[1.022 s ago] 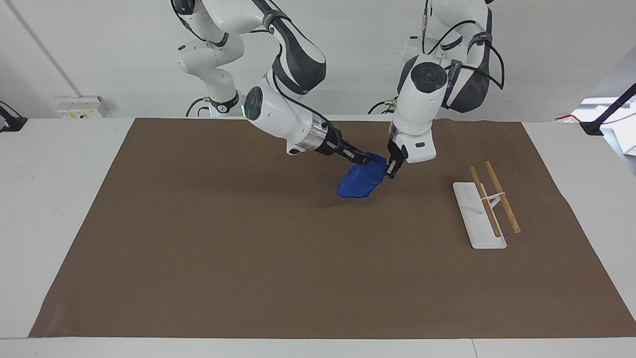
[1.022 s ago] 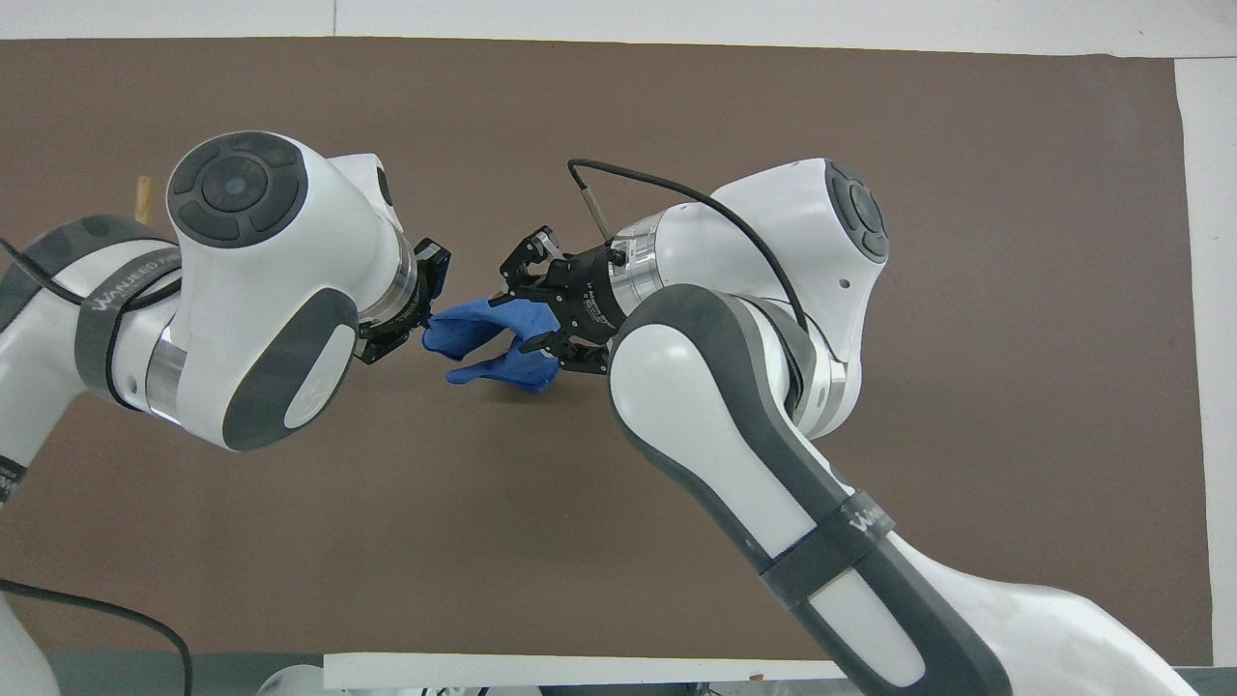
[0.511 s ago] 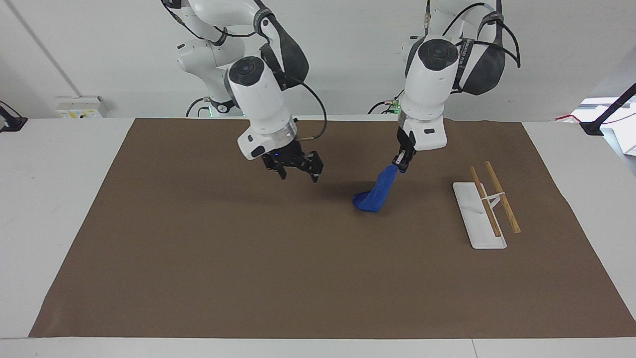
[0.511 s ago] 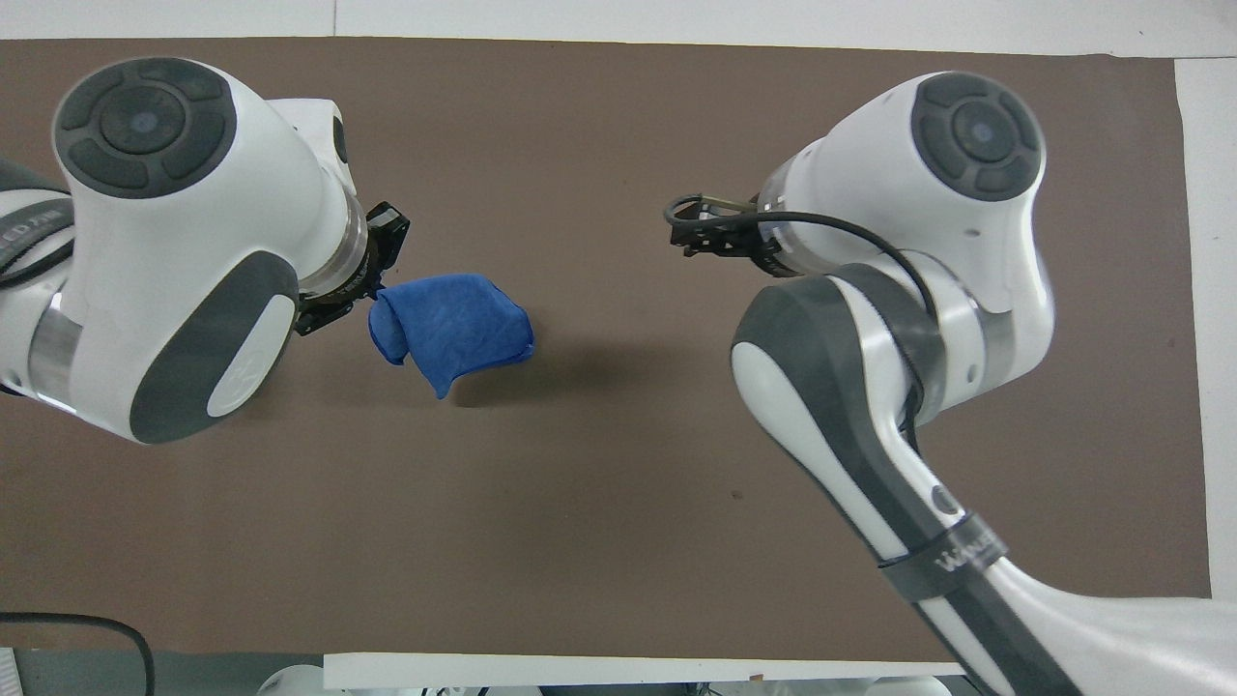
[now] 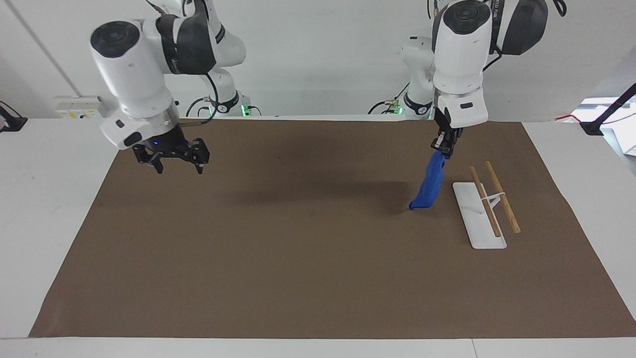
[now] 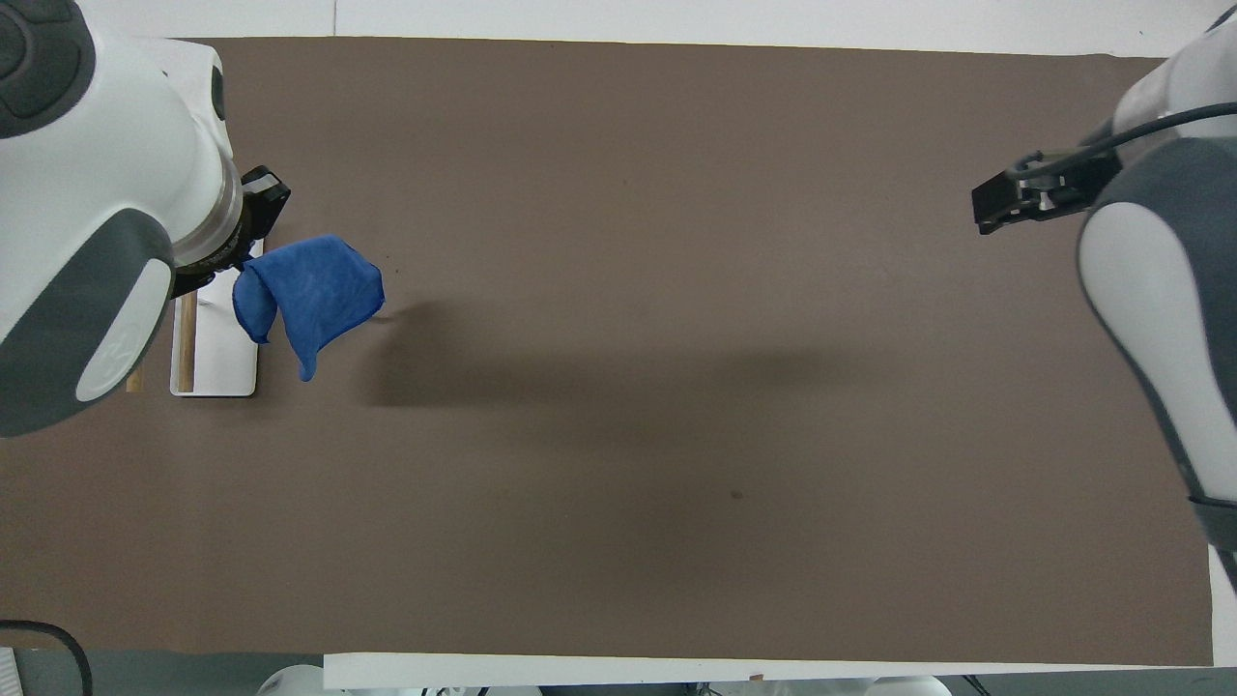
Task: Right arm passes towel to left arm to hang
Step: 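Lower the towel over the wooden rack with the left gripper, then release the towel and withdraw the left gripper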
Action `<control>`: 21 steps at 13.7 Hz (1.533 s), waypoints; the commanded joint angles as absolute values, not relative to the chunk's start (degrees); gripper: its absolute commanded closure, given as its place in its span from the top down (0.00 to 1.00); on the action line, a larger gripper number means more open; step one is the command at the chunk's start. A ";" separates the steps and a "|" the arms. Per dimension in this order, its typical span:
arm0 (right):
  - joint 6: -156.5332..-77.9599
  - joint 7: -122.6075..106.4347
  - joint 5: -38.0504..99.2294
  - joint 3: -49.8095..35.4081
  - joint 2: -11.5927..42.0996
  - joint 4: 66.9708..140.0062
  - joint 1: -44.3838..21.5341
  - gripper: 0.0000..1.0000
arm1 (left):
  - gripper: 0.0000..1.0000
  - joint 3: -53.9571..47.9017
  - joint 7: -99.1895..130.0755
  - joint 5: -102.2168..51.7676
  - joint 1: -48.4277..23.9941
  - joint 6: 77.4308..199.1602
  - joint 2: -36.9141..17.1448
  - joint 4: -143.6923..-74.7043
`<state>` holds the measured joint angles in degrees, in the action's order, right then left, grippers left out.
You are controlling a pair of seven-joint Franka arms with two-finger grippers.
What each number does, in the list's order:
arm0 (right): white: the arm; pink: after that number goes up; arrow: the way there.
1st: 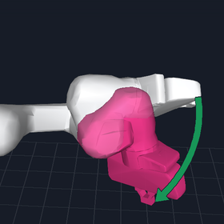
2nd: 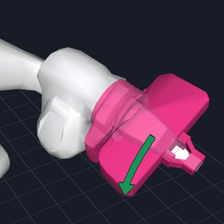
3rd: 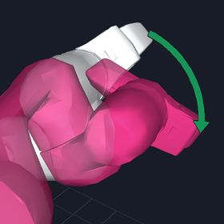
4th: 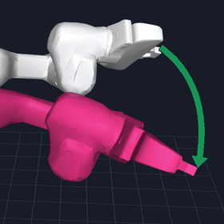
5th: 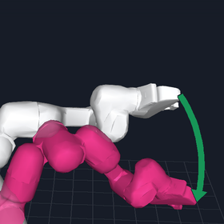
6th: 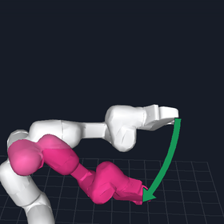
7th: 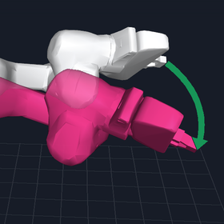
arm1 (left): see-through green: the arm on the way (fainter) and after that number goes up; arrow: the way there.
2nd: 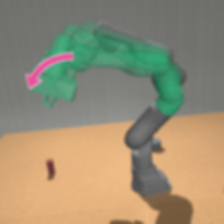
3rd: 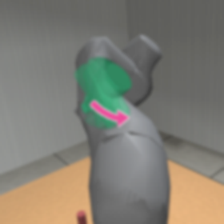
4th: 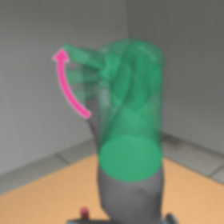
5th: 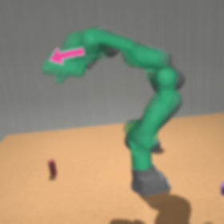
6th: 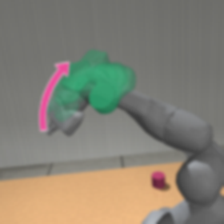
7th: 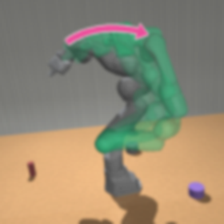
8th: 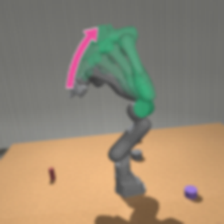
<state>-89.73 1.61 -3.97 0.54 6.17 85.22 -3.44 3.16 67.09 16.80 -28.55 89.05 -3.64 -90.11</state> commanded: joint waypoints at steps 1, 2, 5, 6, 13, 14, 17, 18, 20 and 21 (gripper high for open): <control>-82.12 -3.41 -5.18 0.00 4.58 79.56 1.56 1.00 | 0.00 3.16 65.92 21.43 -27.34 87.62 -2.82 -91.40; -78.52 -4.47 -5.19 0.17 3.35 78.50 3.06 1.00 | 0.00 3.16 65.40 22.75 -26.03 87.80 -2.55 -92.10; -76.73 -5.36 -5.27 0.44 -0.61 83.04 4.48 1.00 | 0.00 3.08 63.11 25.57 -22.51 89.28 -2.02 -94.38; -76.55 -5.62 -4.93 0.53 -1.31 84.10 4.92 1.00 | 0.00 3.16 62.41 25.66 -21.46 91.65 -1.41 -95.53; -76.74 -5.54 -8.00 -0.35 -1.40 84.90 3.26 1.00 | 0.00 3.16 55.20 26.01 -12.93 99.57 -0.97 -98.52; -76.73 -5.45 -8.00 -0.53 -1.49 84.99 3.16 1.00 | 0.00 3.16 54.93 26.02 -12.22 100.71 -0.88 -98.79; -76.64 -5.54 -7.82 -0.62 -1.23 85.60 2.72 1.00 | 0.00 3.16 52.31 26.81 -9.68 105.63 -0.36 -100.98; -76.64 -5.54 -7.47 -0.62 -1.32 85.87 2.72 1.00 | 0.00 3.16 51.69 27.76 -8.80 106.69 -0.18 -101.60; -76.64 -5.71 -6.33 -0.62 -1.41 86.13 2.99 1.00 | 0.00 3.16 49.93 28.48 -7.57 108.53 0.00 -102.48; -76.64 -5.71 -6.07 -0.53 -1.41 86.22 3.34 1.00 | 0.00 3.16 49.83 28.48 -6.78 110.37 0.17 -103.35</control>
